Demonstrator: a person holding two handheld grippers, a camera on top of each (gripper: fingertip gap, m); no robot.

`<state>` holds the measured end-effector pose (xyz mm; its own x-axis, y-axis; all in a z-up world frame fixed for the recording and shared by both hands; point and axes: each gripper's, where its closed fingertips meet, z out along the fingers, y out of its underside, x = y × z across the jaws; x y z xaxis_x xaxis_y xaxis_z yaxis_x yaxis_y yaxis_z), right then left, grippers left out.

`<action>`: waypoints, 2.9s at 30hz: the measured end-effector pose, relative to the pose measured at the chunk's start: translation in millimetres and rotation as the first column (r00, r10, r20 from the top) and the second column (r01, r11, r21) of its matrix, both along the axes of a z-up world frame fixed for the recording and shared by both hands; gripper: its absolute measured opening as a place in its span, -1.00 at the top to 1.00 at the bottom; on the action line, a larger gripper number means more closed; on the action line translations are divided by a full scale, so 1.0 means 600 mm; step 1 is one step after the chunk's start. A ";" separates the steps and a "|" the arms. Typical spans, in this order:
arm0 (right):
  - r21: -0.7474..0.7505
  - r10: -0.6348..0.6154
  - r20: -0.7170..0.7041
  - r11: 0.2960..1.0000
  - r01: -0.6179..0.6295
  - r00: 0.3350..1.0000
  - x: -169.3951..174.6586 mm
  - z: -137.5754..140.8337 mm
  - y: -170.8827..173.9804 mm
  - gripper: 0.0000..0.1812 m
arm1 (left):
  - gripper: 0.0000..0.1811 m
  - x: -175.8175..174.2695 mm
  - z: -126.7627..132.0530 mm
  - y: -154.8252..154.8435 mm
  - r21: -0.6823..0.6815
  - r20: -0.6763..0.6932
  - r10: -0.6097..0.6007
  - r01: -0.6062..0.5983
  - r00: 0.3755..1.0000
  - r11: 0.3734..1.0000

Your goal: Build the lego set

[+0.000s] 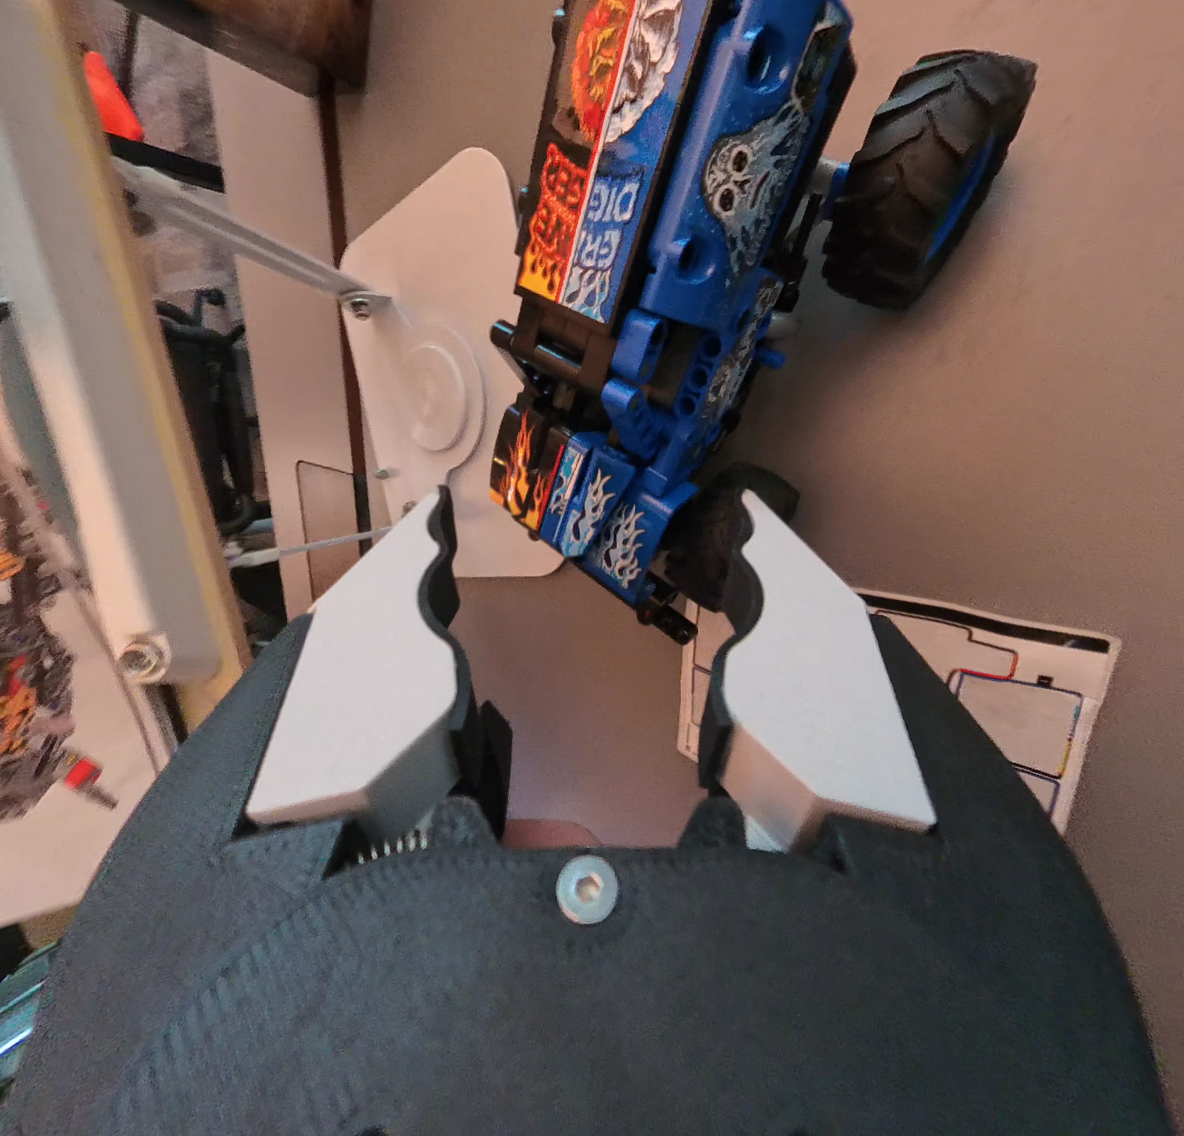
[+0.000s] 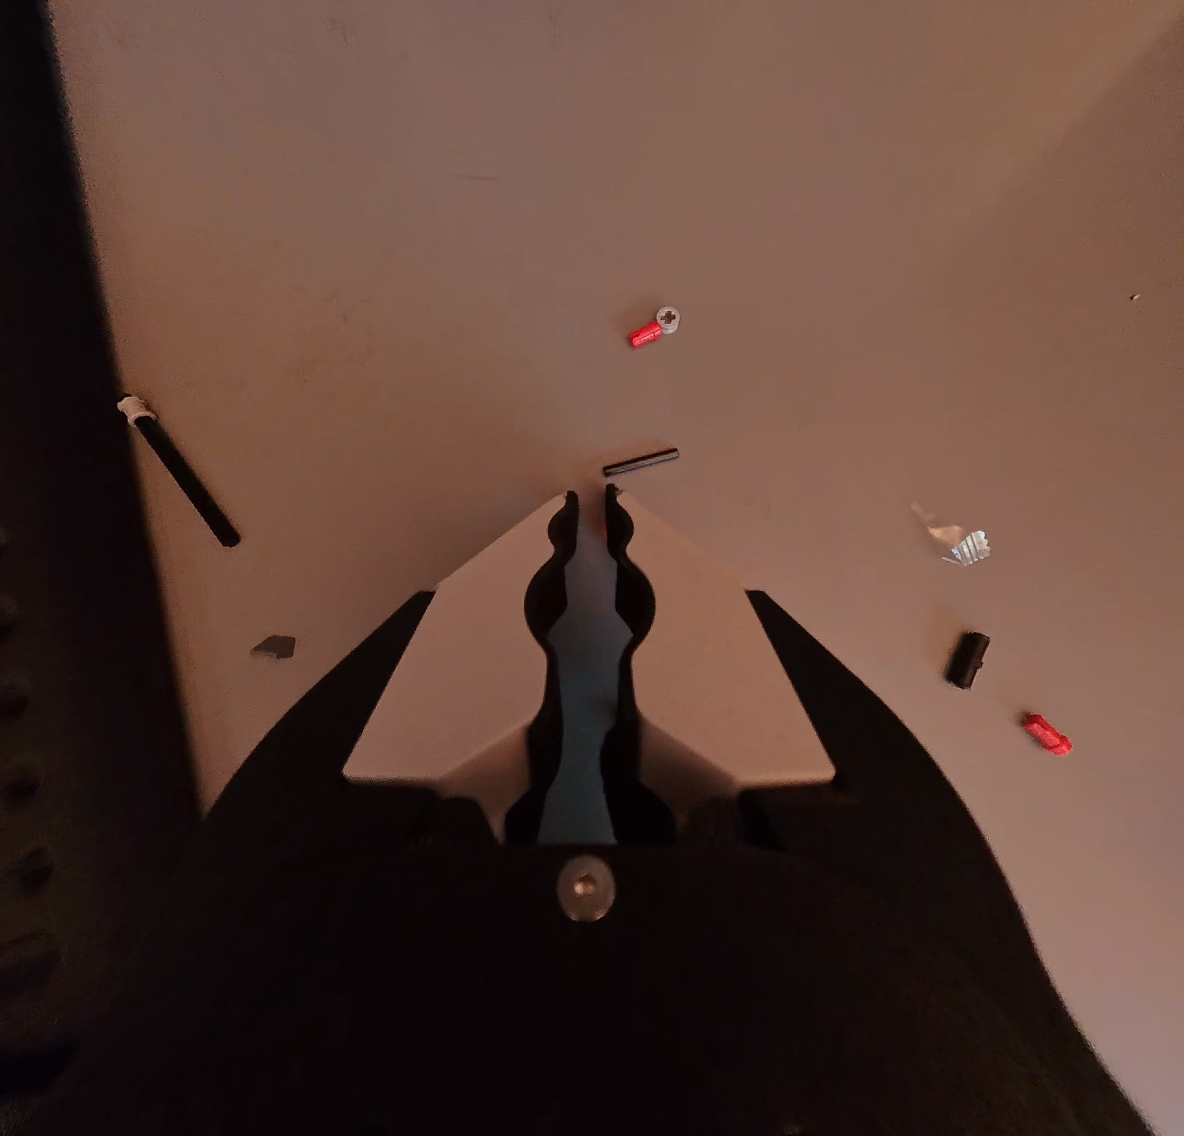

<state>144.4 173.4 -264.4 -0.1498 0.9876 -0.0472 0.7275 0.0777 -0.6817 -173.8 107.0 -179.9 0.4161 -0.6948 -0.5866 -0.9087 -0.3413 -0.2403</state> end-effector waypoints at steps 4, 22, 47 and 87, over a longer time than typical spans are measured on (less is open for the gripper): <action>-0.023 -0.007 -0.003 1.000 0.007 1.000 0.006 0.000 0.000 0.88 | 0.01 -0.005 -0.028 0.011 -0.124 0.066 0.024 -0.016 0.998 0.992; -0.060 -0.091 -0.073 0.994 0.087 0.993 0.029 0.025 0.028 0.83 | 0.04 -0.011 -0.048 0.014 -0.167 0.152 0.058 -0.032 0.987 0.986; -0.033 -0.046 -0.023 0.998 0.045 0.999 0.016 0.010 0.014 0.93 | 0.09 -0.009 -0.047 0.011 -0.133 0.231 0.095 -0.065 0.968 0.989; -0.342 -0.756 -0.587 0.558 0.756 0.292 0.246 0.215 0.276 0.97 | 0.09 0.095 -0.039 -0.120 -0.295 0.313 0.389 -0.300 0.867 0.907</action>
<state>292.1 338.7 -135.2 0.6756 0.6800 -0.2848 -0.1282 -0.2721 -0.9537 -116.6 35.1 -203.1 0.8029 -0.5635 -0.1946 -0.5895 -0.7016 -0.4002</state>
